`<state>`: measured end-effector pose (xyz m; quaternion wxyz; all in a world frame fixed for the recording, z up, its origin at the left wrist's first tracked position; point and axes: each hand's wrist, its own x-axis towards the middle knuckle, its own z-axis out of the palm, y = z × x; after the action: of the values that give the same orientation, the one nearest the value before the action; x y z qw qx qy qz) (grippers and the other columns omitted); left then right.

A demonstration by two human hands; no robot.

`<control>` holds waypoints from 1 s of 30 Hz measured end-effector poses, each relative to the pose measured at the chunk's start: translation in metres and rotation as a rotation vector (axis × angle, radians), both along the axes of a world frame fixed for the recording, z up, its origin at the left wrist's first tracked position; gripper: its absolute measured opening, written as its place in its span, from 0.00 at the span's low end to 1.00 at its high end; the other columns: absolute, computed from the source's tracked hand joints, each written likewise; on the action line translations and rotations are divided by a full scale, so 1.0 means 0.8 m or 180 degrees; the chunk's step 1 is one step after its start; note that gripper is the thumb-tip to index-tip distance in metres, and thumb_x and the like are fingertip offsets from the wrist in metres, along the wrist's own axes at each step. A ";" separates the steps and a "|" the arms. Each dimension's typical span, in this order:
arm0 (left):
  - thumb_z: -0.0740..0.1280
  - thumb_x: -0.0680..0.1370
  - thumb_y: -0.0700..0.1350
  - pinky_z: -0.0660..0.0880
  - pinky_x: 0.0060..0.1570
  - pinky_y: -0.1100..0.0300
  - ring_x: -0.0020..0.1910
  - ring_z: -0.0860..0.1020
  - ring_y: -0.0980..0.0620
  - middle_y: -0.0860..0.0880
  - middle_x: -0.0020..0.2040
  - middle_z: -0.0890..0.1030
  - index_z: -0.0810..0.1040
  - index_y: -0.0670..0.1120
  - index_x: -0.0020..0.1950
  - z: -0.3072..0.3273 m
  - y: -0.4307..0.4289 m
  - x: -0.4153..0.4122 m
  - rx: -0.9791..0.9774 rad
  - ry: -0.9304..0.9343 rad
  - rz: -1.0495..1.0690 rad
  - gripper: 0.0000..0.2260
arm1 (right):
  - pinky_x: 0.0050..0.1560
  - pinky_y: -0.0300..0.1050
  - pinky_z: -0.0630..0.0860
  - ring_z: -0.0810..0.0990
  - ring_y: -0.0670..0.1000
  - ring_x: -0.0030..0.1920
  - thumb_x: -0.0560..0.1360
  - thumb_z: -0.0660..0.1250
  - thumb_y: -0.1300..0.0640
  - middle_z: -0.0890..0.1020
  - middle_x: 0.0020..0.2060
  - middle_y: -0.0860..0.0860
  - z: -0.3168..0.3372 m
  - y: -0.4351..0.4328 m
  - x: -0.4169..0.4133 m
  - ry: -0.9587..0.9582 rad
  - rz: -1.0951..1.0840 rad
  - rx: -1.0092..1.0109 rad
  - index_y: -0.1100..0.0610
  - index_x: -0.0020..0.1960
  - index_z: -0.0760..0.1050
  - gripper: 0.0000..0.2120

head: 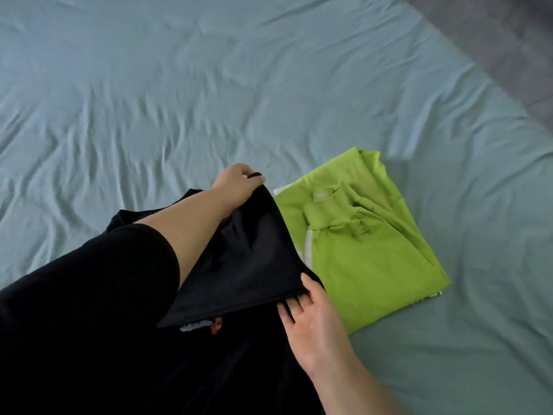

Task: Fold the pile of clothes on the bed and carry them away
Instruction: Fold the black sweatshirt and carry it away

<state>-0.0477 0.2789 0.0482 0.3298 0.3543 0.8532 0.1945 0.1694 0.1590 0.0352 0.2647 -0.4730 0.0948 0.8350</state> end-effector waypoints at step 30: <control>0.46 0.58 0.84 0.23 0.65 0.40 0.68 0.19 0.48 0.54 0.68 0.18 0.21 0.59 0.70 -0.133 -0.233 0.116 -0.1015 0.1045 -0.1288 0.54 | 0.75 0.52 0.32 0.31 0.51 0.76 0.78 0.39 0.36 0.30 0.74 0.52 -0.101 0.085 -0.008 -0.4342 0.5824 0.6324 0.48 0.76 0.32 0.32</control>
<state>0.0452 0.0925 -0.0579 0.2710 0.4875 0.8270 -0.0714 0.1633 0.2268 -0.0459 -0.1361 -0.2870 -0.9465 0.0574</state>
